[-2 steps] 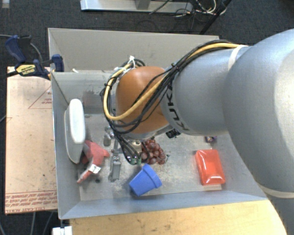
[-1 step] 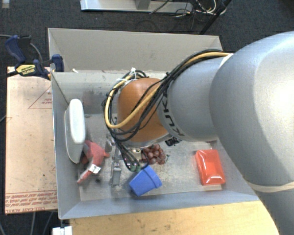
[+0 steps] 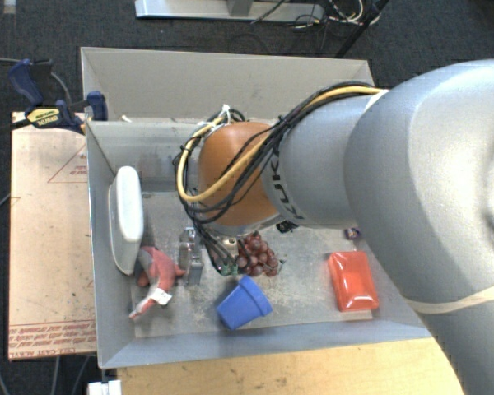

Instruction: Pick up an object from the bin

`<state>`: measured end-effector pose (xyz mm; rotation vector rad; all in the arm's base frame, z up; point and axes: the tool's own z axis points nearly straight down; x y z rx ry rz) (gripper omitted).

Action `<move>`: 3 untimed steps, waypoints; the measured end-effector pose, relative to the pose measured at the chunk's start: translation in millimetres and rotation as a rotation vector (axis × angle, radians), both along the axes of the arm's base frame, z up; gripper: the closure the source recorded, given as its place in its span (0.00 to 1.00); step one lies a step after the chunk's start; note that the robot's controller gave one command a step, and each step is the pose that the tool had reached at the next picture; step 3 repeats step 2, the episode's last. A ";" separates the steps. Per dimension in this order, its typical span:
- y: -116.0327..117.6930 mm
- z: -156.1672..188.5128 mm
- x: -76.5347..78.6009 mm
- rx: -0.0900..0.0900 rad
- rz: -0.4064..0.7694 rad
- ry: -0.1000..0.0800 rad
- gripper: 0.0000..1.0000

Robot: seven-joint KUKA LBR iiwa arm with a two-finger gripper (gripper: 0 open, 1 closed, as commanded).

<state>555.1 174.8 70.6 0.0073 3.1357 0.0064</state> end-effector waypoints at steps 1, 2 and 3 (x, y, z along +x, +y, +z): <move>0.0 0.0 0.0 0.000 0.000 0.000 1.00; 21.2 192.7 8.9 0.002 -0.104 -0.002 1.00; 21.2 192.7 8.9 0.002 -0.104 -0.002 1.00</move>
Offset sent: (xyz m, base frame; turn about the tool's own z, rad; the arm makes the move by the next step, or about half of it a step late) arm 0.0085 0.0208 0.1945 0.1078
